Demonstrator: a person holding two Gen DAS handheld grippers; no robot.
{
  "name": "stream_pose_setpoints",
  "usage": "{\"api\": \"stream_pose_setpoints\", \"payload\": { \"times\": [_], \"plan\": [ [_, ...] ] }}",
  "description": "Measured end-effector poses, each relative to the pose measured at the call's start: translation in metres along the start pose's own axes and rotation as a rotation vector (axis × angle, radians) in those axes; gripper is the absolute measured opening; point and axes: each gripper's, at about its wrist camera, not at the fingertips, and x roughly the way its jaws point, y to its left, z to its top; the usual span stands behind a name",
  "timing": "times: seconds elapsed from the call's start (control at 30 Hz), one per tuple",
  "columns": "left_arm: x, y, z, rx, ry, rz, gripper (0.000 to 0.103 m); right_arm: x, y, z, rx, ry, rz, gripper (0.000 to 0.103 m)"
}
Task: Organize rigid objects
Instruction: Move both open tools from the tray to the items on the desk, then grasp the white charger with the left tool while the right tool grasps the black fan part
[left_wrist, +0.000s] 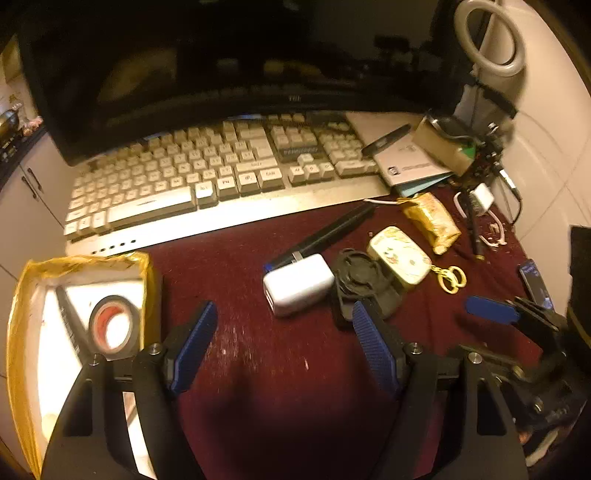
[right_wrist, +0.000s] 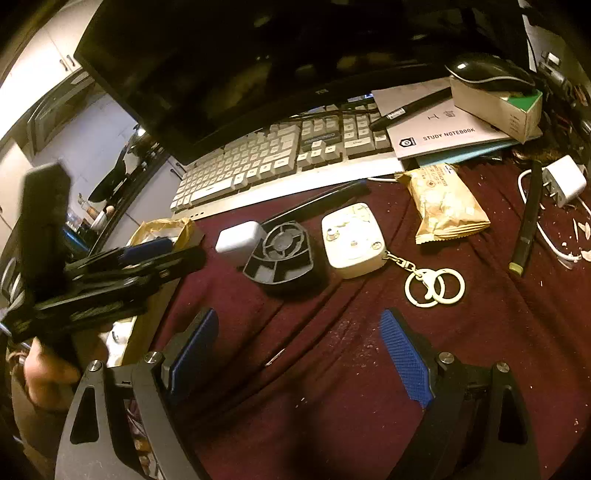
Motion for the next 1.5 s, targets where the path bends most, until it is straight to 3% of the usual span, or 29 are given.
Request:
{"api": "stream_pose_setpoints", "payload": {
  "times": [0.3,0.57,0.73,0.9,1.17,1.5],
  "plan": [
    [0.041,0.004,0.011,-0.121,0.068,-0.116,0.076,0.012,-0.006,0.001,0.021,0.03,0.003,0.086],
    [0.057,0.004,0.014,-0.246,0.09,-0.048,0.075,0.016,-0.009,0.001,0.031,0.038,0.005,0.086],
    [0.058,0.012,0.009,-0.321,0.059,-0.061,0.061,0.017,-0.007,-0.003,0.029,0.046,0.0,0.086],
    [0.052,0.017,0.002,-0.315,0.049,-0.04,0.054,0.018,-0.004,-0.003,0.021,0.049,-0.004,0.086],
    [0.032,0.024,-0.023,-0.311,0.042,-0.054,0.054,0.021,0.004,0.002,-0.007,0.043,-0.01,0.086],
    [-0.007,0.004,-0.079,-0.245,0.044,-0.085,0.054,0.032,0.018,0.015,-0.107,0.028,0.021,0.086]
  ]
}}
